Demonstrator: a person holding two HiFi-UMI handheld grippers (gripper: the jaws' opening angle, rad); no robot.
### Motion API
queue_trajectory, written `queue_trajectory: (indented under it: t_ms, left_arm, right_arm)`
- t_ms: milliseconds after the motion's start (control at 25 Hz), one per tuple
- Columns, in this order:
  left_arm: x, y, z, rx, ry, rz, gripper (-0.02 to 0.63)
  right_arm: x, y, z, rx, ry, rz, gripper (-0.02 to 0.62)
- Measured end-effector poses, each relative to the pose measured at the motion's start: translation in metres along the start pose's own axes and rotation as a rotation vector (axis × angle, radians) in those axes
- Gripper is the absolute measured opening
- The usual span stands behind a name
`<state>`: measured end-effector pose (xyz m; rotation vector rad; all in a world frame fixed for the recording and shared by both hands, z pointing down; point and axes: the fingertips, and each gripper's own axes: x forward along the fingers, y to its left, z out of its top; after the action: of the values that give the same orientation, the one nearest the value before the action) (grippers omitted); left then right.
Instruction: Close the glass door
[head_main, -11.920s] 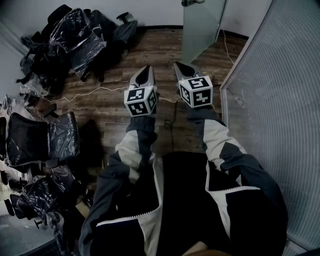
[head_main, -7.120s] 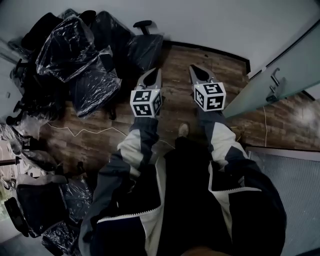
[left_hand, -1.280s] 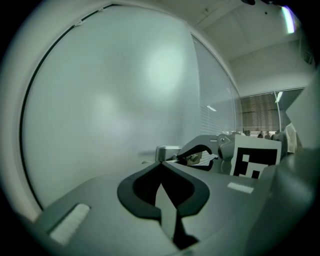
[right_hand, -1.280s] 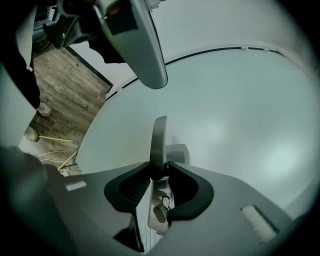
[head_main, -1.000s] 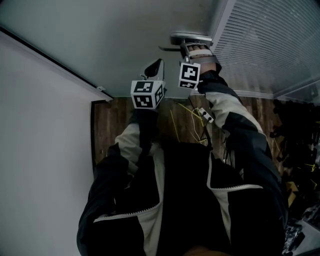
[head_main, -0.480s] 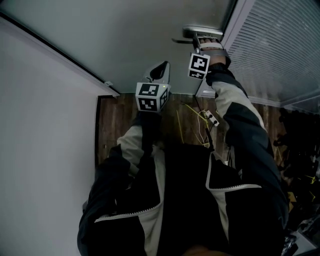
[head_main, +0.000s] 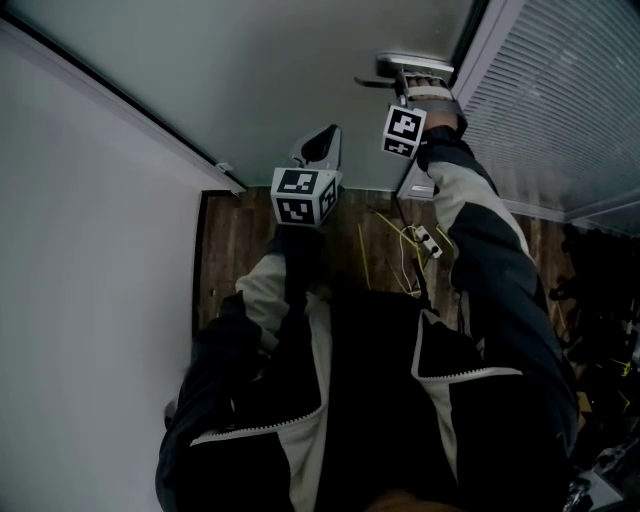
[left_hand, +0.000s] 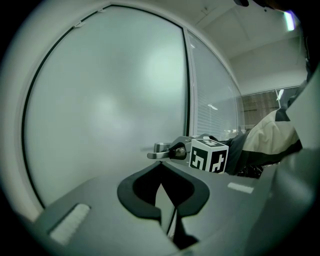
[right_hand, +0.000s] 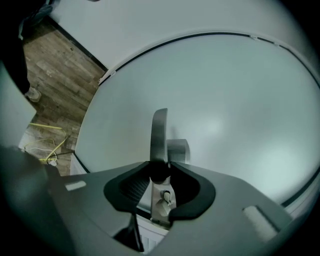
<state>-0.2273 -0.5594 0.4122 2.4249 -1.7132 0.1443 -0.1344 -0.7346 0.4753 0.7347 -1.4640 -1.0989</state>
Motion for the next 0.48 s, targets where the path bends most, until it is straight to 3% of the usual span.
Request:
queue_trajectory:
  t_ms: [160,280,360,480]
  left_arm:
    - [0.0,0.001,0.005,0.002,0.0,-0.009,0.002]
    - [0.001,0.006,0.007,-0.007,-0.01,-0.012,0.002]
    - [0.003,0.008,0.007,-0.015,-0.02,-0.019,0.002]
    - [0.006,0.004,0.01,-0.034,-0.04,-0.035,0.002]
  right_arm:
    - [-0.006,-0.004,0.001,0.146,-0.014,0.037,0.13]
    - [-0.027,-0.005,0.006,0.316,-0.075,0.037,0.132]
    - [-0.052,-0.008,0.007,0.481,-0.135,0.034,0.12]
    - [-0.105,-0.012,0.007,0.826,-0.266,0.058,0.042]
